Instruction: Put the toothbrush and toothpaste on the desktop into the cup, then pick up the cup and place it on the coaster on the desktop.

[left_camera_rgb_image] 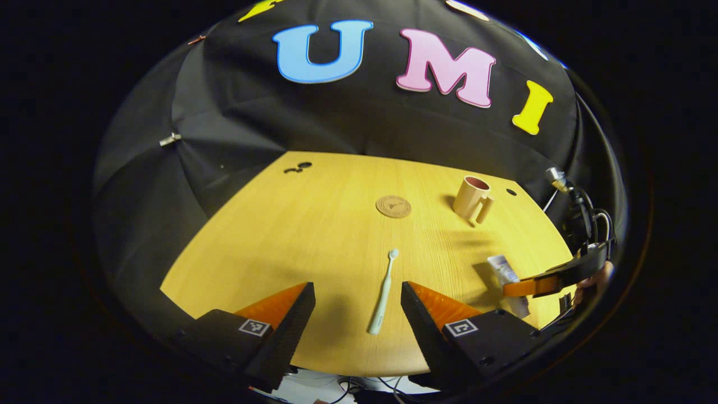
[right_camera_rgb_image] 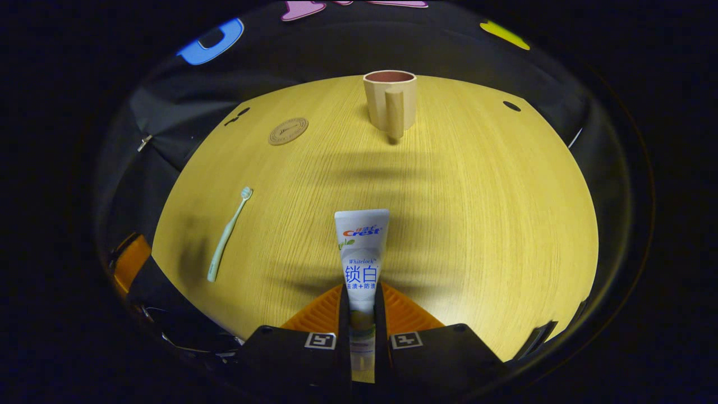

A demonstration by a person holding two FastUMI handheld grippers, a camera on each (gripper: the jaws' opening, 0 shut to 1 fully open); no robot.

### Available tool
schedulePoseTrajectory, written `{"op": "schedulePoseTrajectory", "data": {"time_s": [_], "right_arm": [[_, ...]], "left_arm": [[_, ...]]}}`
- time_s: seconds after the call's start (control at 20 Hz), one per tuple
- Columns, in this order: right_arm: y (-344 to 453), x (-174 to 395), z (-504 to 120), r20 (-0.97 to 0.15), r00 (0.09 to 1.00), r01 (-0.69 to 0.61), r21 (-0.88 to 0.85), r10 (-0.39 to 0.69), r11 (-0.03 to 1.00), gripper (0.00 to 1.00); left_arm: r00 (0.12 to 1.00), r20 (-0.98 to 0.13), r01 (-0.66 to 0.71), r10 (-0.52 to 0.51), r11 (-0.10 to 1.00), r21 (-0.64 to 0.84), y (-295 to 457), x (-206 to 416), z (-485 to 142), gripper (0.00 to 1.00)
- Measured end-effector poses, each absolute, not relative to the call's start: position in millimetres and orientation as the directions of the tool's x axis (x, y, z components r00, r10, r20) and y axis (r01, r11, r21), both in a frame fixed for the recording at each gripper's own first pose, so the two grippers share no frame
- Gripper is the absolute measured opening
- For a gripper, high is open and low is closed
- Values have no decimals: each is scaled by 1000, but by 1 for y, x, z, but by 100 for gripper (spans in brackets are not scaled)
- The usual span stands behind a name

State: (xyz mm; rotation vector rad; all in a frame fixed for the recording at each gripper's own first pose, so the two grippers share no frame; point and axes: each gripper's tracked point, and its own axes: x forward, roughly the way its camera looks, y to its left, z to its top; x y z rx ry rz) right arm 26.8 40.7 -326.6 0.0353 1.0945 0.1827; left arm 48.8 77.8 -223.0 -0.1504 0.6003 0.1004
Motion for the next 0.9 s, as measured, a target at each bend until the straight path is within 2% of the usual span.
{"op": "schedulePoseTrajectory", "data": {"time_s": [0.5, 0.7, 0.9], "right_arm": [[-9, 12, -286, -849, 499, -56, 168, 173, 984, 20], [-20, 6, -274, -839, 511, -29, 199, 186, 980, 20], [-29, 5, -273, -835, 521, -32, 188, 177, 982, 20]], "left_arm": [[698, -714, 35, -46, 999, -30, 45, 104, -290, 86], [654, -755, 32, -48, 999, -36, 39, 113, -304, 83], [581, -811, 19, -66, 997, -68, 34, 114, -321, 73]]}}
